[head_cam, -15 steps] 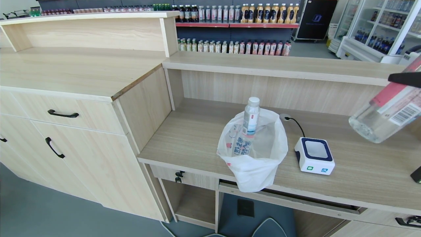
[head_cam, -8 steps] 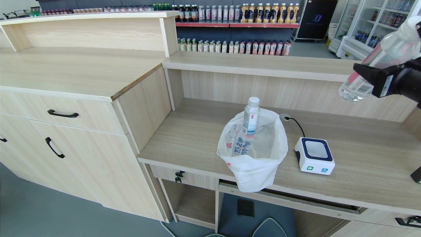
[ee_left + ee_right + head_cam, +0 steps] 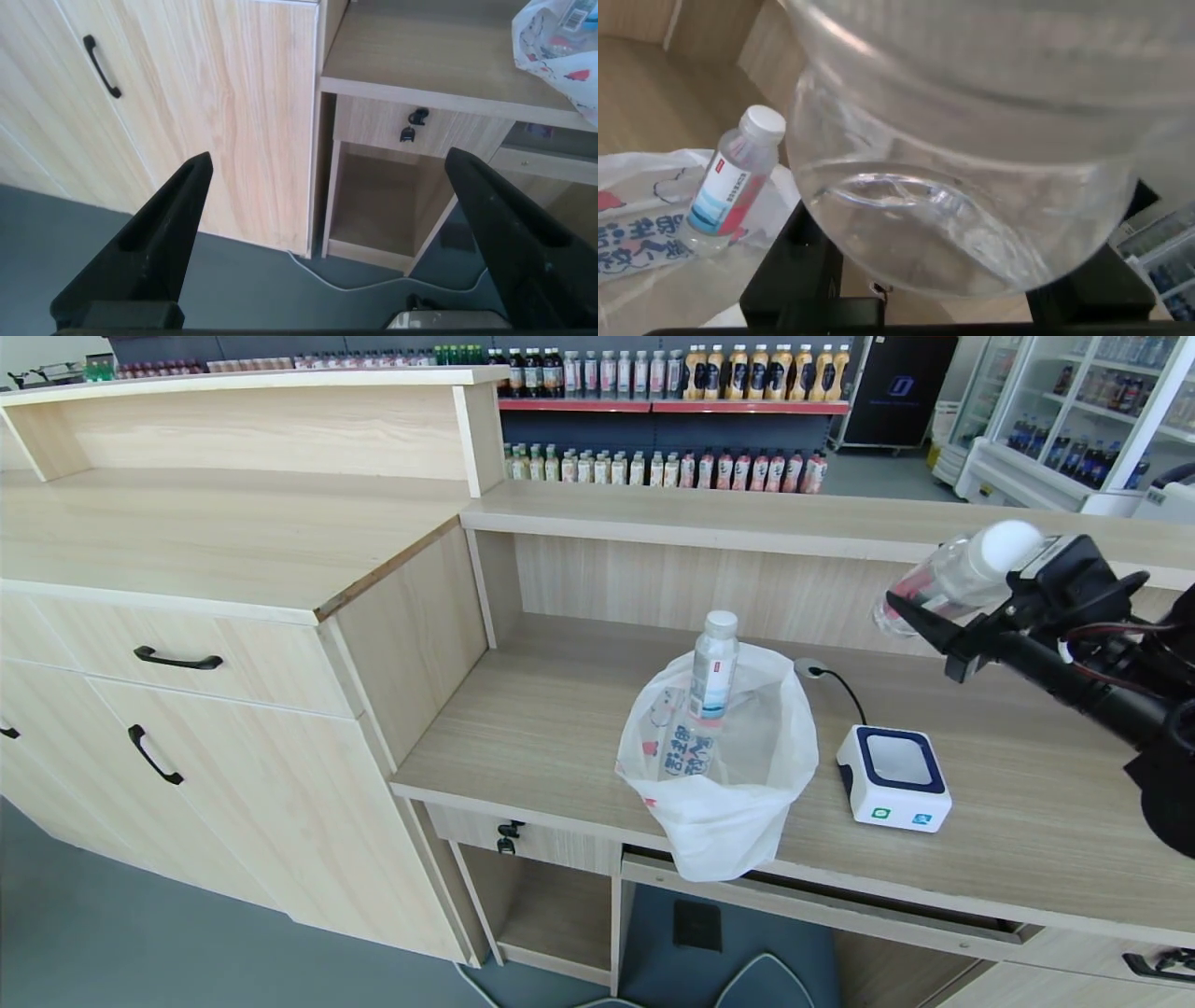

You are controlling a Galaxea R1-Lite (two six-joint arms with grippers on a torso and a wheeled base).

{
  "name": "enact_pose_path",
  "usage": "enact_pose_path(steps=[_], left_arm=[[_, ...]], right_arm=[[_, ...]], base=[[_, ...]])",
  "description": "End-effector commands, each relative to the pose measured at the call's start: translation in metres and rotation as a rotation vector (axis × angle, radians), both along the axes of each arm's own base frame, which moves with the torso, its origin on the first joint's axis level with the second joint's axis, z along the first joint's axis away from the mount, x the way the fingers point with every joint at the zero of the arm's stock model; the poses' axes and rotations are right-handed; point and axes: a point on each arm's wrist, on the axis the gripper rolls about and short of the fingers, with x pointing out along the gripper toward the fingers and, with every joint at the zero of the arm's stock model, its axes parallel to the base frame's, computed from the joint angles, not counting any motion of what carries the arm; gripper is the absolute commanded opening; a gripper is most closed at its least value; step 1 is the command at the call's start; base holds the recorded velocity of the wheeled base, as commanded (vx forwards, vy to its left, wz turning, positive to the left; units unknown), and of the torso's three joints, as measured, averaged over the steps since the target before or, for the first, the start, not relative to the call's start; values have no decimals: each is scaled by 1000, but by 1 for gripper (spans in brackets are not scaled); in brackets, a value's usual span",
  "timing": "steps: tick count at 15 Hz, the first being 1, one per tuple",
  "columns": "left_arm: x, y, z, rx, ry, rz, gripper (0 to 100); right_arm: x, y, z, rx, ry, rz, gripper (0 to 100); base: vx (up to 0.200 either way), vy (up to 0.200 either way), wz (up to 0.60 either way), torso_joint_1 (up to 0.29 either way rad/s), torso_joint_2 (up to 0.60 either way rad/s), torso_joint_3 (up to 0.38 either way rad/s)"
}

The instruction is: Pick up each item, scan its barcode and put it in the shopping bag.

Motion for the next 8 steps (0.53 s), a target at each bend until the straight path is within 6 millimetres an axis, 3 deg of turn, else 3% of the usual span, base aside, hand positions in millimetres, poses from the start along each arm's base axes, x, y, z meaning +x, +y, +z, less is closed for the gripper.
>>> enact_pose_path(steps=[1,5,8], left_arm=[[0,0,0,0,0,0,100],[0,0,0,0,0,0,100],[0,0,0,0,0,0,100]], right_arm=[[21,-13,-33,-32,62,-5,0],[40,-19,-61,-44,9,28,0],[47,-23,-81,-52,67,59,0]], base=[[0,0,0,0,0,0],[0,0,0,0,0,0],[0,0,0,0,0,0]])
